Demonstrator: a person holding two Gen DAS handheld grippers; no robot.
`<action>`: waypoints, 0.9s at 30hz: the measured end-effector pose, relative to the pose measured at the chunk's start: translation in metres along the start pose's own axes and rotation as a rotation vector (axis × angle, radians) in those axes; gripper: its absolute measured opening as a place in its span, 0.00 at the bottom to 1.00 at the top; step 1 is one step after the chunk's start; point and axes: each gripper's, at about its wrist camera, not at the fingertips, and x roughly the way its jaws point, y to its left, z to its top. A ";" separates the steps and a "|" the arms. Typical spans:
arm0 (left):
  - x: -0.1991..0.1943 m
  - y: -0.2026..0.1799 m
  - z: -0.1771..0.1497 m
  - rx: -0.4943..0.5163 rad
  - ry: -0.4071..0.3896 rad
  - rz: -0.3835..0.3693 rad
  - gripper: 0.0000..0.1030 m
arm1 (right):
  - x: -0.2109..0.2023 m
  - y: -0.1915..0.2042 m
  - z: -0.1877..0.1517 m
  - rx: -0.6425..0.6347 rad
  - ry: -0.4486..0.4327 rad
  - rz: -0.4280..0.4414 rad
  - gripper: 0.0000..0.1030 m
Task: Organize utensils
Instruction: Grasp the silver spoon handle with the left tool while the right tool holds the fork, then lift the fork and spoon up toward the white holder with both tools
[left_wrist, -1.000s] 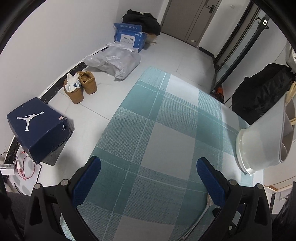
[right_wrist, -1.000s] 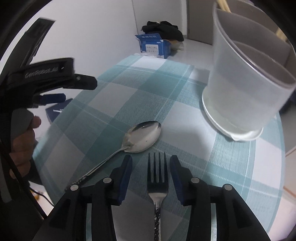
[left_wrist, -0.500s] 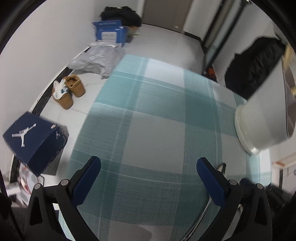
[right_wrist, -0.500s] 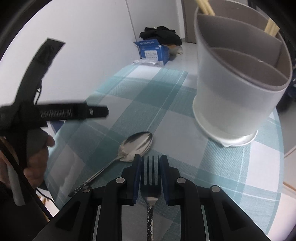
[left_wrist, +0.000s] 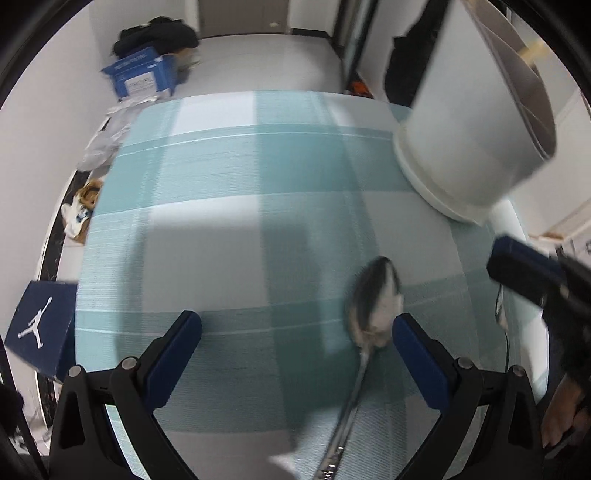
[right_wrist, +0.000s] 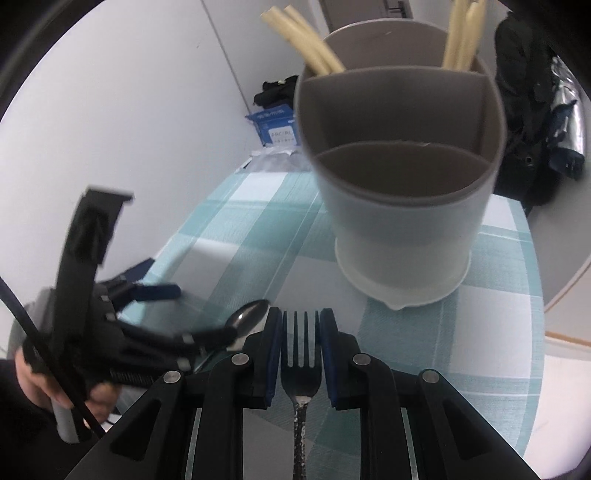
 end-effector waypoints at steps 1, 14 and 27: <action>0.000 -0.001 0.000 0.007 0.003 0.002 0.98 | -0.002 -0.001 0.001 0.007 -0.006 0.004 0.19; 0.004 -0.019 0.011 0.085 -0.009 0.048 0.68 | -0.028 -0.022 0.008 0.079 -0.063 0.012 0.19; 0.000 -0.013 0.006 -0.003 0.022 0.036 0.27 | -0.041 -0.030 0.000 0.106 -0.091 0.006 0.19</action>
